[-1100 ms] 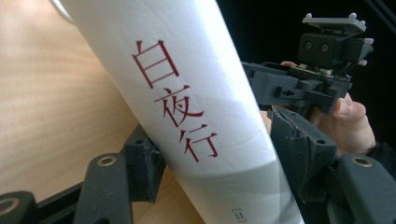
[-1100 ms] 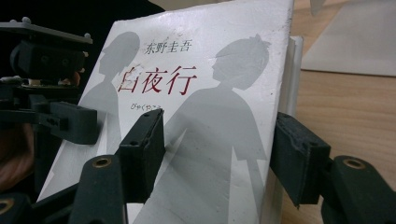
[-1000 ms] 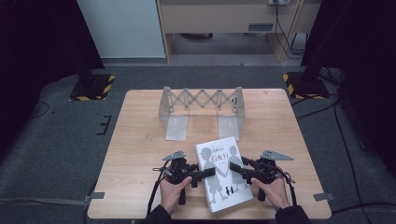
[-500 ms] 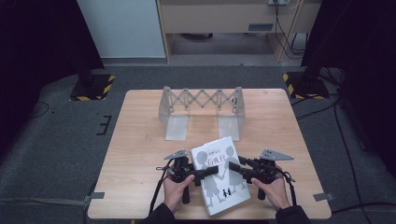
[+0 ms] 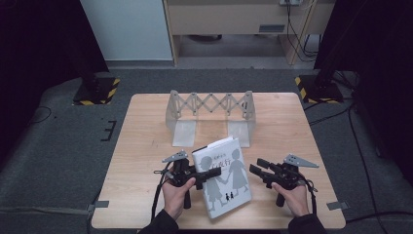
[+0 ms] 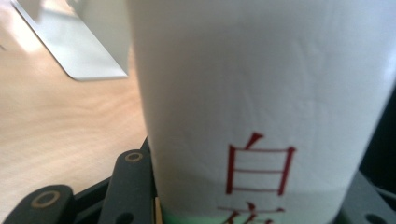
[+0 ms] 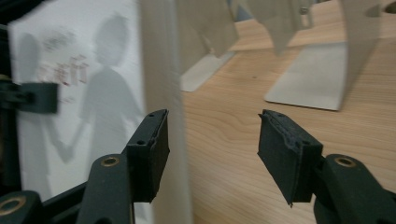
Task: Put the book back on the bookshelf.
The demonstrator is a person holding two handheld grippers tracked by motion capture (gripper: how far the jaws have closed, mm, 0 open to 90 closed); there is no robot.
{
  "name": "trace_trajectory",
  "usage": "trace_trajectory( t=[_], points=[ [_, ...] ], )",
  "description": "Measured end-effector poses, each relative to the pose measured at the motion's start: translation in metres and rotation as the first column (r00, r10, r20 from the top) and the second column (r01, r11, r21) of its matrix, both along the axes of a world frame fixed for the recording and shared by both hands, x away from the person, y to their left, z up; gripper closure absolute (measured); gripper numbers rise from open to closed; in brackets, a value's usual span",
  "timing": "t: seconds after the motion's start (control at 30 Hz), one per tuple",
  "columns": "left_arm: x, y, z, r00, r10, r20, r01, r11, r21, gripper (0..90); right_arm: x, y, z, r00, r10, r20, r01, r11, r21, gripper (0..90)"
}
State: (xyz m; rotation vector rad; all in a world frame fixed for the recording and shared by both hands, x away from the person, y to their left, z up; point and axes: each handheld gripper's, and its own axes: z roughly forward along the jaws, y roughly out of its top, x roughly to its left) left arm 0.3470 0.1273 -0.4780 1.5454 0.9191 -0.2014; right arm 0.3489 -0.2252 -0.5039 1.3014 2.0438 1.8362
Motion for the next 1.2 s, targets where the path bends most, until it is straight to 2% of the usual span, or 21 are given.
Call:
trace_trajectory(
  t=[0.07,0.13,0.17,0.23,0.27,0.4,0.43,0.5,0.57,0.73,0.9,1.03,1.07,1.13,1.2],
  points=[
    [0.0,0.005,0.006,0.9997,0.017,0.017,-0.017,0.9997,0.017,51.9,0.001,-0.004,-0.002,0.9994,-0.034,-0.005,0.034,0.998,-0.047,41.2],
    [0.0,0.01,0.011,0.999,0.032,0.031,-0.033,0.999,0.029,51.9,0.003,-0.008,-0.005,0.9975,-0.071,-0.003,0.07,0.992,-0.102,38.6],
    [0.0,0.013,0.013,0.9984,0.039,0.04,-0.041,0.9985,0.037,51.9,0.003,-0.009,-0.006,0.9946,-0.104,-0.001,0.103,0.983,-0.155,36.5],
    [0.0,0.018,0.018,0.9968,0.054,0.058,-0.057,0.9971,0.051,51.9,0.003,-0.01,-0.007,0.9903,-0.138,0.019,0.138,0.957,-0.256,33.8],
    [0.0,0.02,0.02,0.9962,0.059,0.064,-0.063,0.9962,0.06,51.8,0.004,-0.011,-0.008,0.9867,-0.161,0.02,0.159,0.935,-0.316,32.2],
    [-0.001,0.029,0.031,0.9904,0.089,0.105,-0.101,0.9886,0.112,51.8,0.006,-0.015,-0.015,0.9749,-0.222,-0.003,0.201,0.887,-0.416,24.8],
    [-0.001,0.03,0.033,0.9893,0.098,0.108,-0.11,0.9872,0.116,51.8,0.007,-0.016,-0.017,0.9731,-0.23,-0.004,0.204,0.87,-0.448,23.1],
    [-0.001,0.035,0.037,0.9861,0.119,0.116,-0.133,0.9826,0.129,51.7,0.009,-0.018,-0.02,0.9719,-0.235,-0.005,0.202,0.845,-0.496,20.3],
    [0.0,0.041,0.04,0.9836,0.133,0.121,-0.15,0.9784,0.142,51.8,0.01,-0.02,-0.023,0.9701,-0.243,-0.009,0.202,0.829,-0.521,18.4],
    [0.0,0.056,0.05,0.973,0.179,0.145,-0.2,0.9692,0.143,51.7,0.012,-0.024,-0.03,0.9647,-0.259,-0.047,0.193,0.817,-0.543,15.9],
    [-0.001,0.072,0.065,0.9572,0.226,0.18,-0.25,0.9607,0.121,51.8,0.013,-0.029,-0.033,0.9633,-0.265,-0.045,0.194,0.804,-0.562,14.5],
    [0.0,0.083,0.074,0.9402,0.272,0.205,-0.301,0.9451,0.126,51.7,0.013,-0.029,-0.034,0.9626,-0.267,-0.045,0.196,0.801,-0.565,13.6],
    [0.001,0.086,0.075,0.9366,0.285,0.204,-0.314,0.9413,0.124,51.7,0.013,-0.029,-0.034,0.9657,-0.257,-0.039,0.189,0.795,-0.576,13.3],
    [0.004,0.09,0.077,0.9312,0.304,0.201,-0.332,0.9354,0.122,51.7,0.013,-0.027,-0.034,0.9652,-0.258,-0.04,0.188,0.793,-0.58,12.0],
    [0.008,0.094,0.079,0.924,0.32,0.209,-0.352,0.9265,0.134,51.7,0.014,-0.026,-0.034,0.9672,-0.252,-0.031,0.185,0.783,-0.595,11.0]
  ],
)
